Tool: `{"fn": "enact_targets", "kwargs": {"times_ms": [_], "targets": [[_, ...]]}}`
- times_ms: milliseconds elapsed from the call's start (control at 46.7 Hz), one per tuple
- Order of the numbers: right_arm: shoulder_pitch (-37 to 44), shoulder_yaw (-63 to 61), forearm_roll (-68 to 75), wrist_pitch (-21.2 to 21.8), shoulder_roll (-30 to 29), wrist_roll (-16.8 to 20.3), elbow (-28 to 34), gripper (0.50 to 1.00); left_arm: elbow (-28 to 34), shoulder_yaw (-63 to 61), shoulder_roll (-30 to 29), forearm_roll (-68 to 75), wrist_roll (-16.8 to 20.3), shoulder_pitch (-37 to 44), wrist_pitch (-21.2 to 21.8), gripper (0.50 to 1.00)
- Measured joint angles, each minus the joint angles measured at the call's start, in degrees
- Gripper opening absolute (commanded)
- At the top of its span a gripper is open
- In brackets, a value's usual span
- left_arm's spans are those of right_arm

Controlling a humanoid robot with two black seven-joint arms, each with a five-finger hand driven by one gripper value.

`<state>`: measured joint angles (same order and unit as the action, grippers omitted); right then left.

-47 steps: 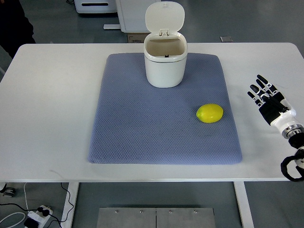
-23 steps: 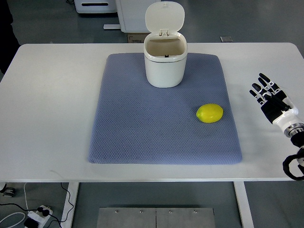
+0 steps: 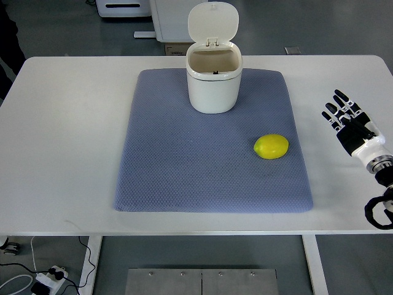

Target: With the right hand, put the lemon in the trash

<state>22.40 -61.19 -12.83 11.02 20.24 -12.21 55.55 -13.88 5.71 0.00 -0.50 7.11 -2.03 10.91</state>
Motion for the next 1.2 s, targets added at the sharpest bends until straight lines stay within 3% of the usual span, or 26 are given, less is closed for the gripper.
{"fn": "enact_targets", "kwargs": {"times_ms": [878,1199], "targets": [[2.9,0.5,0.1,0.1,1.7,-0.4,-0.1,1.000,0.0,0.0,0.0,0.0,0.0,0.0,0.0,1.000],[7.7,7.7,0.1,1.3,8.4,-0.3,-0.1,1.000,0.0,0.0,0.0,0.0,0.0,0.0,0.0,1.000]]}}
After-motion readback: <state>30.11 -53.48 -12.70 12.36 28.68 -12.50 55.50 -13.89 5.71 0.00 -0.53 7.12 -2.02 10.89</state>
